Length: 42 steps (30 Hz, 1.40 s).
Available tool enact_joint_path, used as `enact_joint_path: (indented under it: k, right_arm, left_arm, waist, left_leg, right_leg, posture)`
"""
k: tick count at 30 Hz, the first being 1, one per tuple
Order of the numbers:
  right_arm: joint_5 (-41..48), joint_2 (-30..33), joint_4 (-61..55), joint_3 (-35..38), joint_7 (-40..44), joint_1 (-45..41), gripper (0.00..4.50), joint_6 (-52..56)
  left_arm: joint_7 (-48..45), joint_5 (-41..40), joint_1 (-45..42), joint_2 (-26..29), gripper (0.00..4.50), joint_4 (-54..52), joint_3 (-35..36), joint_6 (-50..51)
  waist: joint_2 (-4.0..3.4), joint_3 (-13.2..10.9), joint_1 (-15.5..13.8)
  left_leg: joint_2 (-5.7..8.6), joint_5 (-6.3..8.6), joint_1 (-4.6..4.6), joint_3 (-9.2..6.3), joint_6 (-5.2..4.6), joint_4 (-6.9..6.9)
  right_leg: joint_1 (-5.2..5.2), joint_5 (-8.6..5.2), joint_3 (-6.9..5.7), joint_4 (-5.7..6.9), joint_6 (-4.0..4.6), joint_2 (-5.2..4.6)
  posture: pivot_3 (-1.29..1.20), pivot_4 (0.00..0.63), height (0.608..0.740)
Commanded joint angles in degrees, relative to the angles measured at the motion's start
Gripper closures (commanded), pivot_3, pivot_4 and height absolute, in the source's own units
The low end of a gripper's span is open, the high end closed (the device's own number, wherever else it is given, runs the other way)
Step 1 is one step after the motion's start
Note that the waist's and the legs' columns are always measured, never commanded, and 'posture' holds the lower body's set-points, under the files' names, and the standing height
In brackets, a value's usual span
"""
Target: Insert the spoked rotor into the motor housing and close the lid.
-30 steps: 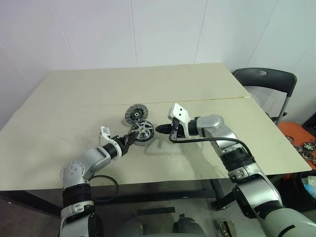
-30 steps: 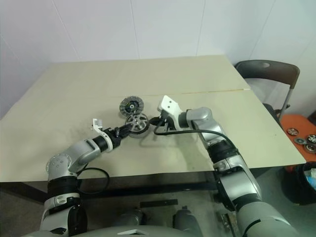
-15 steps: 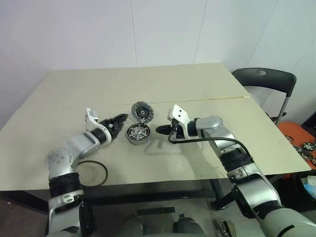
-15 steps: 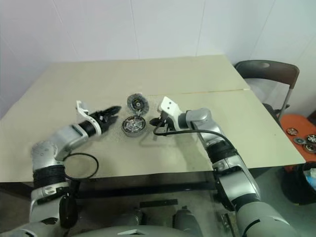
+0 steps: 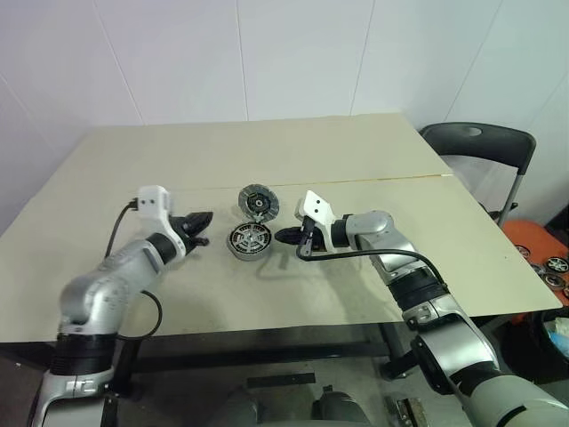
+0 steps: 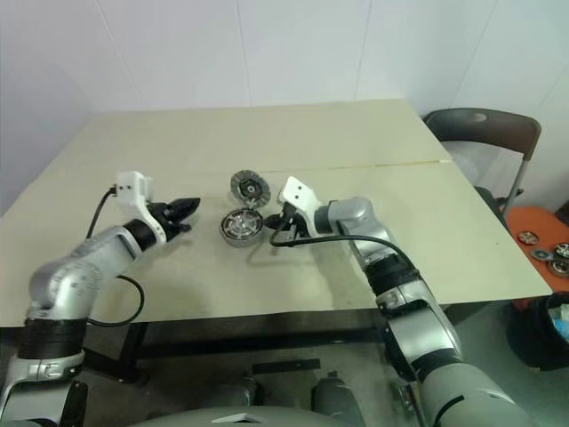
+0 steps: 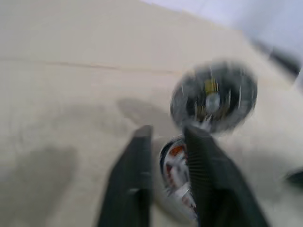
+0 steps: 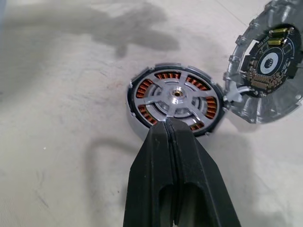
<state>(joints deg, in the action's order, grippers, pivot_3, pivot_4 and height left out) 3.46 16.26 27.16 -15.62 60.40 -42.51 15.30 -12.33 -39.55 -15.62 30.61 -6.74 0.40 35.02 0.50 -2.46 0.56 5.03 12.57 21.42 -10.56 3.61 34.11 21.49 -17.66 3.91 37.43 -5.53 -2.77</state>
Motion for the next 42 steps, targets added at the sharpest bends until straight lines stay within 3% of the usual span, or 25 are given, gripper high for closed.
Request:
enact_joint_path:
  k: [1, 8, 15, 21, 30, 36, 42]
  right_arm:
    - [0.20, -0.73, -0.74, 0.12, -0.17, -1.74, 4.50, -0.58]
    - [0.30, -0.52, -2.23, 0.06, 0.09, -0.88, 4.50, 0.19]
    - [0.71, -0.79, -4.22, 0.32, -0.47, -0.53, 4.50, 1.33]
    - [0.73, -1.26, -3.85, 0.39, -0.89, -0.46, 4.50, 1.16]
    - [3.04, -3.81, -3.48, 2.18, -1.66, -1.35, 4.50, -0.09]
    - [0.17, -3.92, -4.58, -2.16, 0.16, -2.00, 4.50, -1.82]
    - [-7.87, -3.31, 0.02, -8.76, -0.01, -6.17, 4.50, -7.55]
  left_arm:
    - [-5.31, 8.24, -0.05, -4.87, 4.48, 2.70, -4.31, -10.90]
    - [-11.37, 14.45, -1.89, -11.31, 4.48, 7.13, -6.68, -16.66]
    - [-5.24, 26.30, -4.05, -7.97, 4.48, 15.59, -7.53, -9.06]
    - [-8.54, 23.72, -1.96, -9.29, 4.48, 12.08, -4.50, -8.30]
    - [-14.20, 19.07, -1.81, -13.10, 4.48, 2.83, 1.20, -18.42]
    - [-20.65, 15.45, 0.96, -8.75, 4.48, -4.78, 3.69, -17.86]
    - [-26.78, 14.34, 11.26, -0.59, 4.48, -9.14, 8.83, -18.78]
  waist:
    - [0.00, 0.00, -0.05]
    - [0.01, 0.00, 0.36]
    - [0.03, 0.02, 0.44]
    - [0.01, 0.03, 0.42]
    - [0.01, 0.03, 0.30]
    - [-0.01, 0.02, 0.68]
    - [-0.05, 0.00, 1.80]
  left_leg:
    - [0.00, 0.00, 0.01, -0.02, -0.01, 0.00]
    - [-0.06, 0.01, 0.03, -0.07, -0.03, -0.01]
    - [-0.06, 0.01, -0.01, -0.25, -0.04, 0.02]
    - [-0.04, 0.01, -0.07, -0.30, -0.04, 0.04]
    - [-0.05, 0.01, -0.03, -0.31, -0.03, 0.05]
    - [-0.06, 0.01, -0.04, -0.28, -0.03, 0.04]
    - [-0.09, 0.01, -0.06, -0.26, -0.03, 0.02]
  right_leg:
    - [0.00, 0.00, 0.00, -0.01, 0.00, 0.00]
    - [0.07, 0.02, 0.00, 0.02, -0.04, 0.02]
    - [0.05, 0.02, 0.00, 0.09, -0.06, 0.05]
    - [-0.01, 0.03, -0.02, 0.13, -0.07, 0.02]
    - [0.02, 0.03, -0.03, 0.13, -0.07, 0.01]
    - [0.02, 0.03, -0.03, 0.13, -0.07, 0.04]
    - [0.07, 0.02, 0.01, 0.20, -0.05, 0.07]
  posture:
    - [0.00, 0.000, 0.740]
    - [0.00, 0.000, 0.740]
    - [0.00, 0.000, 0.740]
    - [0.00, 0.000, 0.740]
    - [0.00, 0.000, 0.740]
    - [0.00, 0.000, 0.740]
    - [0.00, 0.000, 0.740]
